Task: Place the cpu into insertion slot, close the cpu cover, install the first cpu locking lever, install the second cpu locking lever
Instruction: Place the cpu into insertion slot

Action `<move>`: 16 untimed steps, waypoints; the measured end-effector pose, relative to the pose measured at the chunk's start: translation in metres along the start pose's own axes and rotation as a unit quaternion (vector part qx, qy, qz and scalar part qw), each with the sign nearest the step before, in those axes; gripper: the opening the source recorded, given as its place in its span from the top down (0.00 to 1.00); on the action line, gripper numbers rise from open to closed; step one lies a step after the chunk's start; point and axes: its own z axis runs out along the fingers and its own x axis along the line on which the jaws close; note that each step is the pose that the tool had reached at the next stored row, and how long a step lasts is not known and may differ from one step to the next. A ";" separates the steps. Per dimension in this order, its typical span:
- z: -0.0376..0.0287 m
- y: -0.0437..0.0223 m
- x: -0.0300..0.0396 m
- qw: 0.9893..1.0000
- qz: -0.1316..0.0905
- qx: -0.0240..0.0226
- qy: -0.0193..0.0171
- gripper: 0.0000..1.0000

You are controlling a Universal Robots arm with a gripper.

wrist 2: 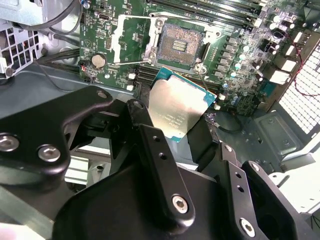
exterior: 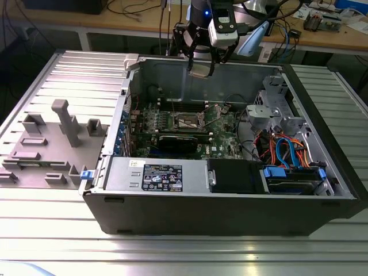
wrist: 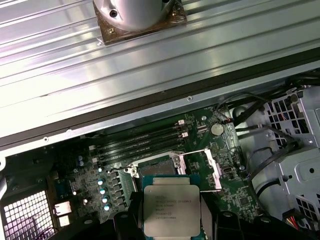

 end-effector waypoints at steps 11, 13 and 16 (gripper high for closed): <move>0.0002 0.0000 0.0000 0.999 0.054 -0.001 -0.005 0.46; 0.0002 0.0000 0.0000 0.998 0.066 -0.001 -0.006 0.46; 0.0003 -0.0001 0.0000 0.996 0.088 -0.001 -0.008 0.46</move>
